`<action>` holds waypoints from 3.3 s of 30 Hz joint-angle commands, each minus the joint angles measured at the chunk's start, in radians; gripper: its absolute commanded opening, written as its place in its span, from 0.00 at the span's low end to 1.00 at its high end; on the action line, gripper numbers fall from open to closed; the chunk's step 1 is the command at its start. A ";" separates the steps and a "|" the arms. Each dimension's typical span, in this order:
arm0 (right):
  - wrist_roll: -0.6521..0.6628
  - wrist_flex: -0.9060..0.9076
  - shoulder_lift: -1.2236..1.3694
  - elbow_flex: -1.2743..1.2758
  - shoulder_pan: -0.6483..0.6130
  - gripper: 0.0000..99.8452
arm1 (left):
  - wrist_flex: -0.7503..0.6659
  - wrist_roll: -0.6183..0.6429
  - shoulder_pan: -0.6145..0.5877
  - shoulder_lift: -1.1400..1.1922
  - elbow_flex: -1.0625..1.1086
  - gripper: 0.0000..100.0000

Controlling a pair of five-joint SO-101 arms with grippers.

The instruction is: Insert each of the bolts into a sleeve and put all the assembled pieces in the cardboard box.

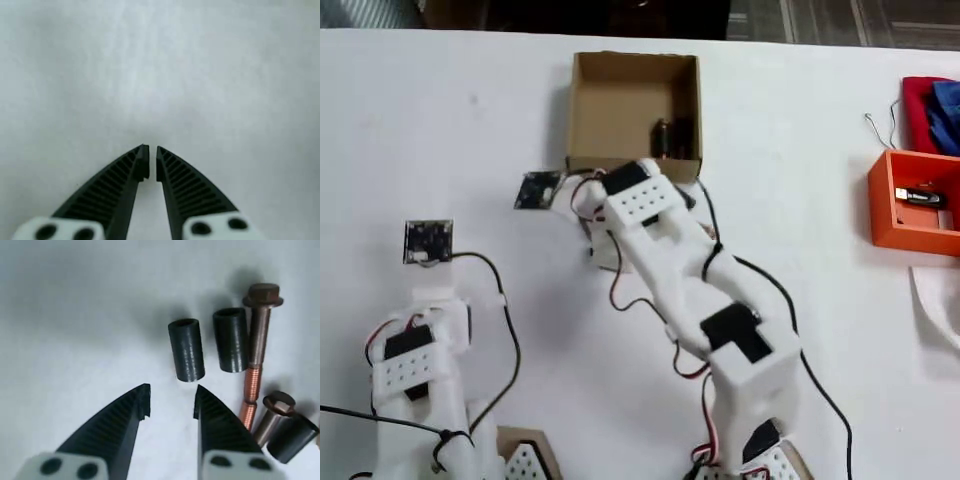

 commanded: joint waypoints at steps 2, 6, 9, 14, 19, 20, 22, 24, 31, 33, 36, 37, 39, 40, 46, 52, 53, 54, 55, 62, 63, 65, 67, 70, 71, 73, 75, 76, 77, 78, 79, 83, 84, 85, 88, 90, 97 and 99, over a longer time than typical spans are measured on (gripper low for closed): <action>0.023 -0.004 0.041 -0.101 -0.005 0.12 | -0.012 0.005 0.014 0.002 -0.045 0.05; 0.025 -0.004 0.087 -0.124 -0.005 0.12 | -0.015 0.008 0.009 0.002 -0.045 0.05; 0.025 -0.004 0.105 -0.129 -0.015 0.12 | -0.035 0.112 -0.060 0.002 -0.051 0.05; 0.025 -0.004 0.110 -0.129 -0.031 0.12 | -0.137 0.354 -0.242 0.008 -0.045 0.05; 0.025 -0.005 0.110 -0.129 -0.062 0.12 | -0.138 0.371 -0.241 0.008 -0.045 0.06; 0.025 -0.005 0.110 -0.129 -0.067 0.12 | -0.138 0.371 -0.241 0.008 -0.045 0.06; 0.025 -0.007 0.111 -0.126 -0.073 0.12 | -0.138 0.371 -0.241 0.008 -0.045 0.06; 0.025 -0.008 0.114 -0.124 -0.073 0.12 | -0.138 0.371 -0.241 0.008 -0.045 0.06; 0.025 -0.010 0.200 -0.129 -0.068 0.12 | -0.138 0.371 -0.239 0.008 -0.045 0.06; 0.025 -0.012 0.219 -0.130 -0.068 0.12 | -0.138 0.371 -0.239 0.008 -0.045 0.06; 0.018 -0.022 0.229 -0.130 -0.067 0.11 | -0.138 0.371 -0.239 0.008 -0.045 0.06; 0.017 -0.022 0.229 -0.130 -0.067 0.09 | -0.138 0.371 -0.239 0.008 -0.045 0.06; 0.015 -0.022 0.229 -0.130 -0.067 0.01 | -0.138 0.371 -0.239 0.008 -0.045 0.06; 0.009 -0.018 0.228 -0.130 -0.065 0.02 | -0.138 0.371 -0.239 0.008 -0.045 0.06; -0.221 -0.019 0.133 -0.146 0.027 0.02 | -0.137 0.370 -0.207 0.008 -0.045 0.06; -0.376 0.050 -0.070 -0.101 0.108 0.02 | -0.138 0.307 -0.192 0.009 -0.044 0.05; -0.402 0.067 -0.114 -0.078 0.110 0.02 | -0.138 0.304 -0.192 0.009 -0.044 0.05; -0.423 0.082 -0.163 -0.051 0.116 0.02 | -0.138 0.304 -0.192 0.009 -0.044 0.05; -0.440 0.093 -0.216 -0.018 0.125 0.02 | -0.138 0.304 -0.192 0.009 -0.044 0.05; -0.459 -0.047 -0.659 0.307 0.344 0.02 | -0.130 0.301 -0.190 0.009 -0.045 0.06; -0.459 -0.082 -0.707 0.377 0.392 0.02 | -0.130 0.299 -0.178 0.009 -0.047 0.06; -0.459 -0.137 -0.794 0.511 0.486 0.02 | -0.129 0.235 -0.115 0.009 -0.054 0.07; -0.459 -0.165 -0.868 0.608 0.567 0.02 | -0.126 0.109 -0.011 0.011 -0.077 0.09; -0.459 -0.168 -0.978 0.672 0.680 0.02 | -0.054 -0.044 0.120 0.011 -0.173 0.10; -0.460 -0.163 -1.015 0.677 0.716 0.02 | -0.017 -0.054 0.158 0.011 -0.223 0.10; -0.488 -0.143 -1.086 0.678 0.794 0.02 | 0.060 -0.046 0.252 0.014 -0.332 0.11; -0.557 -0.122 -1.138 0.684 0.889 0.02 | 0.132 -0.069 0.382 0.041 -0.441 0.11; -0.591 -0.108 -1.155 0.695 0.938 0.02 | 0.166 -0.098 0.450 0.069 -0.495 0.11; -0.615 -0.102 -1.168 0.710 0.989 0.02 | 0.199 -0.137 0.519 0.110 -0.553 0.11; -0.631 -0.101 -1.171 0.727 1.035 0.02 | 0.235 -0.176 0.583 0.160 -0.613 0.11; -0.635 -0.102 -1.173 0.749 1.084 0.02 | 0.276 -0.216 0.638 0.221 -0.674 0.11; -0.632 -0.142 -1.164 0.830 1.228 0.02 | 0.460 -0.330 0.776 0.540 -0.944 0.11; -0.631 -0.148 -1.164 0.845 1.251 0.02 | 0.499 -0.338 0.798 0.621 -1.023 0.11; -0.615 -0.150 -1.165 0.859 1.270 0.02 | 0.529 -0.333 0.819 0.698 -1.102 0.11; -0.554 -0.150 -1.165 0.890 1.300 0.02 | 0.605 -0.305 0.856 0.884 -1.348 0.11; -0.534 -0.151 -1.165 0.914 1.317 0.02 | 0.674 -0.284 0.872 0.973 -1.497 0.11; -0.514 -0.145 -1.171 0.925 1.383 0.02 | 0.767 -0.379 0.931 1.229 -1.817 0.11; -0.512 -0.145 -1.171 0.925 1.420 0.02 | 0.779 -0.496 0.951 1.295 -1.871 0.11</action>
